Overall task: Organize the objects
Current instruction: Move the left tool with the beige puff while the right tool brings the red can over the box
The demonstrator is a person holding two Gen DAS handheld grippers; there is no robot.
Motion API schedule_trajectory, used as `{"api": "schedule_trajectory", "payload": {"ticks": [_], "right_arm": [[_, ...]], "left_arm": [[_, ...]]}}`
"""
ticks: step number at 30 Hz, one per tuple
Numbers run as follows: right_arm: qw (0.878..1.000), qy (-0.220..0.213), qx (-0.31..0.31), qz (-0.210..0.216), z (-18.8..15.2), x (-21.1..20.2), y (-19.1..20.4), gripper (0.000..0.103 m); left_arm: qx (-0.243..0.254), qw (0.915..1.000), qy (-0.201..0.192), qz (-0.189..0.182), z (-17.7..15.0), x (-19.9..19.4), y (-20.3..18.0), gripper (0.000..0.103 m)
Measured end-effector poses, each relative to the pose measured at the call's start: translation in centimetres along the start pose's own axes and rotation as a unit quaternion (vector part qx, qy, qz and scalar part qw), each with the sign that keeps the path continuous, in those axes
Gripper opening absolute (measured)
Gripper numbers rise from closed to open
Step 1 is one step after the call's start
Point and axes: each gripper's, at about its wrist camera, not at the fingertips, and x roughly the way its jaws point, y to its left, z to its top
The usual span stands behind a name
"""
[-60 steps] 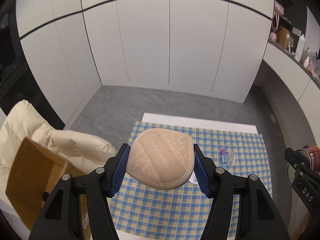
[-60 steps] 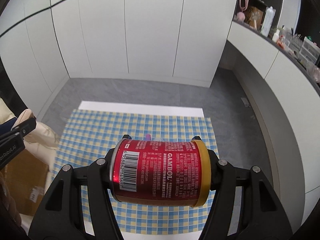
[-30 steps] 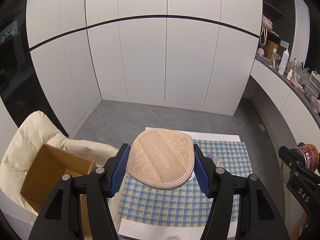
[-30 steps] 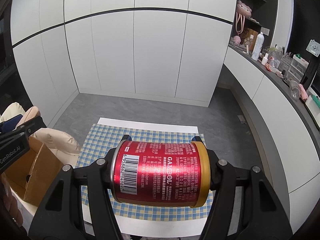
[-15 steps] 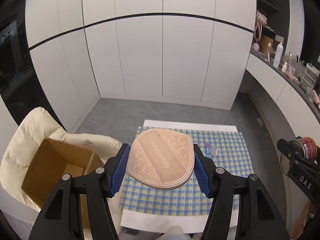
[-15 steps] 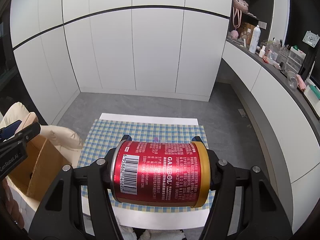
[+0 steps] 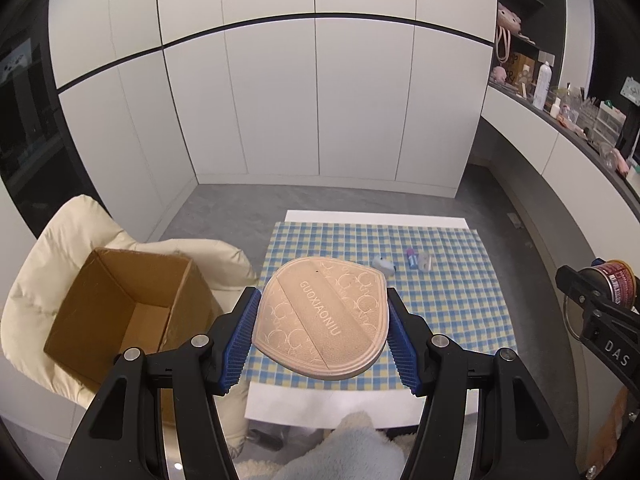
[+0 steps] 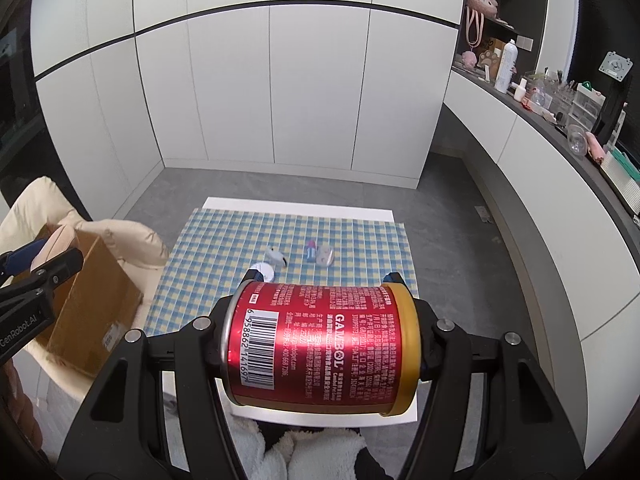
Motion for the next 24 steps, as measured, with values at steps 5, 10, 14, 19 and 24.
{"api": "schedule_trajectory", "payload": {"ticks": [5, 10, 14, 19, 24], "right_arm": [[1.000, 0.003, 0.008, 0.014, -2.1, -1.2, -0.2, 0.064], [1.000, 0.009, 0.012, 0.019, -4.5, -2.5, -0.1, 0.064], [0.999, 0.014, 0.017, 0.031, -6.4, -3.4, -0.1, 0.064], [0.999, 0.026, 0.016, 0.039, -8.5, -4.0, -0.1, 0.064], [0.998, 0.035, 0.016, 0.045, -10.0, -4.4, 0.0, 0.064]], "left_arm": [[-0.001, 1.0000, 0.005, 0.003, -1.9, -0.7, 0.5, 0.062], [-0.007, 0.9998, 0.020, -0.004, -3.7, -0.8, 1.0, 0.062], [-0.001, 0.9996, 0.027, 0.001, -5.3, -0.7, 1.5, 0.062], [0.003, 0.9992, 0.040, -0.001, -7.2, -0.5, 2.0, 0.062], [0.001, 0.9989, 0.047, -0.009, -8.8, -1.3, 2.6, 0.062]]}}
